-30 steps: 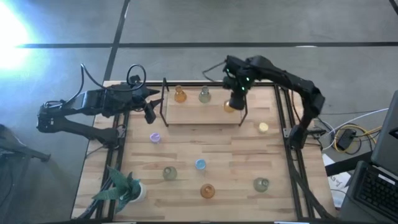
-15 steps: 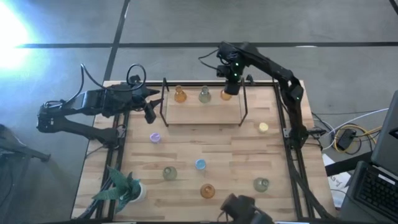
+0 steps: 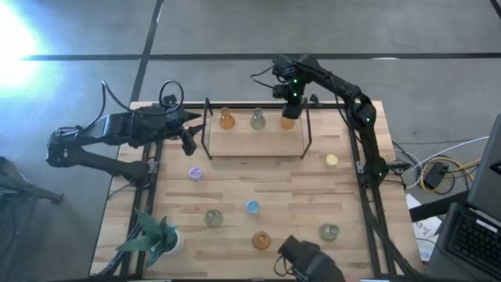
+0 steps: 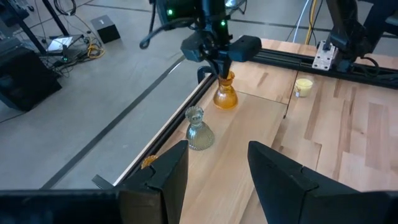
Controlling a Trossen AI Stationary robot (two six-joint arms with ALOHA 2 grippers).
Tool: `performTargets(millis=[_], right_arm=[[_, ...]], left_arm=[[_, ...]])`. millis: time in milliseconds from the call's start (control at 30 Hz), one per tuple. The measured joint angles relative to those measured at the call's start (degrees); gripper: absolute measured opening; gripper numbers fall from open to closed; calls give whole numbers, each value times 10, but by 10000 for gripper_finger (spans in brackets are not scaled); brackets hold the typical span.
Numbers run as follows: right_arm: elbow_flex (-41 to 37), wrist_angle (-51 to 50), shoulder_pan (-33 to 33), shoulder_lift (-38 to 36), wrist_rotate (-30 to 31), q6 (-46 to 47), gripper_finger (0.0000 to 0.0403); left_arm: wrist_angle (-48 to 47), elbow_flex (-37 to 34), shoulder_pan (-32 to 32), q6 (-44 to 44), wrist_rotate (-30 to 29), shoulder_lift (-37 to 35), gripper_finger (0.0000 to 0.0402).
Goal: Pick & Place candle stick holders
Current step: Put the top yellow glass candle holder on the shelf
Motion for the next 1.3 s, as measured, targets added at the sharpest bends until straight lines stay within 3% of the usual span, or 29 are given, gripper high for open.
performTargets(millis=[700,1300], right_arm=[[-34,47,0,-3,-16,-30,23],[-35,60,-1,-4,12,-19,23]], left_arm=[[0,0,0,1,0,0,172],[0,0,0,-4,0,0,172]])
